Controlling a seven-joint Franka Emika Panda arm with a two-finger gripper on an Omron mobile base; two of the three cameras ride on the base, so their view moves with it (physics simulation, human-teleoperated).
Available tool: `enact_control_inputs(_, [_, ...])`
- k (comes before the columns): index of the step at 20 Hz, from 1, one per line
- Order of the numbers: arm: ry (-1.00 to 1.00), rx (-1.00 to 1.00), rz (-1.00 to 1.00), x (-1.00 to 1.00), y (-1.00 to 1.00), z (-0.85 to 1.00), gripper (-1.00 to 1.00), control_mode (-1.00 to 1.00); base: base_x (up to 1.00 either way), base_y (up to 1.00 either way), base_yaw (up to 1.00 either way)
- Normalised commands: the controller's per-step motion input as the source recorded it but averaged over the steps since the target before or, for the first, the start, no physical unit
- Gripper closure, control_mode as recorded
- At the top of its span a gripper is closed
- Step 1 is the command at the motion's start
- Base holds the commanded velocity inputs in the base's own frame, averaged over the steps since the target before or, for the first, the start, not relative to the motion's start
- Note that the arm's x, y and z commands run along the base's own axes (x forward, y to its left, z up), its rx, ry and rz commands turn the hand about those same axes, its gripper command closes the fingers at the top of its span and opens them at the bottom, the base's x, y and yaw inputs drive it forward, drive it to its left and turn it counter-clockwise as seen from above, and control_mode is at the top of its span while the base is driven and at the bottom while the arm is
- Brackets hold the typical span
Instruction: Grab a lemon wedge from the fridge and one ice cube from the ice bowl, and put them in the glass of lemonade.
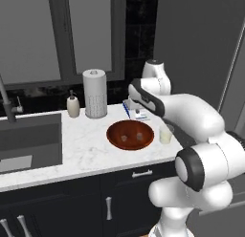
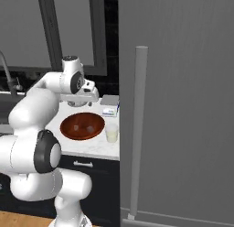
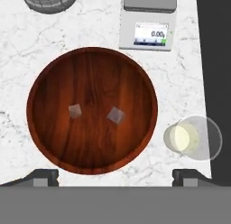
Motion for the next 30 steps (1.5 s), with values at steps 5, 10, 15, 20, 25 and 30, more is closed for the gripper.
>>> enact_control_inputs(5, [0.09, -0.01, -0.03, 0.33, 0.02, -0.92, -1.00, -1.00, 0.00, 0.00, 0.00])
enact_control_inputs(10, [0.05, 0.00, -0.30, 0.31, 0.25, -0.57, -1.00, -1.00, 0.00, 0.00, 0.00])
enact_control_inputs(15, [0.00, -0.02, -0.37, 0.14, 0.01, -0.59, -1.00, -1.00, 0.00, 0.00, 0.00])
enact_control_inputs(20, [0.01, -0.02, -0.10, 0.03, -0.03, -0.22, -1.00, -1.00, 0.00, 0.00, 0.00])
enact_control_inputs(25, [0.09, 0.00, 0.00, 0.18, 0.00, -0.41, -1.00, -1.00, 0.00, 0.00, 0.00])
enact_control_inputs(30, [0.06, 0.00, 0.00, 0.28, 0.00, -0.26, -1.00, -1.00, 0.00, 0.00, 0.00])
